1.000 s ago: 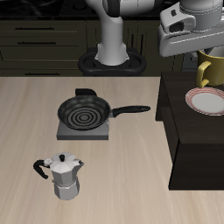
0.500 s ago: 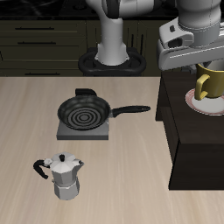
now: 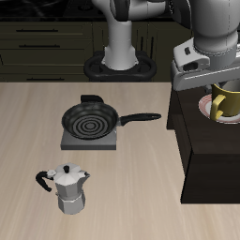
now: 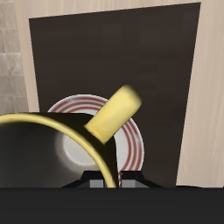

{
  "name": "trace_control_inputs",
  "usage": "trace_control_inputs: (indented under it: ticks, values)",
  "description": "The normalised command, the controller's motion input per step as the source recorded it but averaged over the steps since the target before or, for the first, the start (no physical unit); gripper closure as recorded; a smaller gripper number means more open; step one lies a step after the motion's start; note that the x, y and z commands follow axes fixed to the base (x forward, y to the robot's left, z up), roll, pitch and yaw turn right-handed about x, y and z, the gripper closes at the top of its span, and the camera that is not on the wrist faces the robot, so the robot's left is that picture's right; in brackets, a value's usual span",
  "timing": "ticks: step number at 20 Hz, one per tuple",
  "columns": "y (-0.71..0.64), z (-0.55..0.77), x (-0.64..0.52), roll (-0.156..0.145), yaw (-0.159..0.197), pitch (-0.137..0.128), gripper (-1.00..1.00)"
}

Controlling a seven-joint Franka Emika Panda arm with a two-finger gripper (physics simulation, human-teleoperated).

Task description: Place the mug on the plate

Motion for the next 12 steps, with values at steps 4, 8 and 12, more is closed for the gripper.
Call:
trace_control_inputs:
  ticks: [4, 8, 12]
  values:
    - [-0.03, -0.02, 0.0, 0.007, 0.001, 0.024, -1.0]
    - [-0.08, 0.09, 0.01, -0.008, -0.004, 0.007, -1.0]
    - [-0.14, 0.19, -0.11, -0.026, 0.008, -0.03, -1.0]
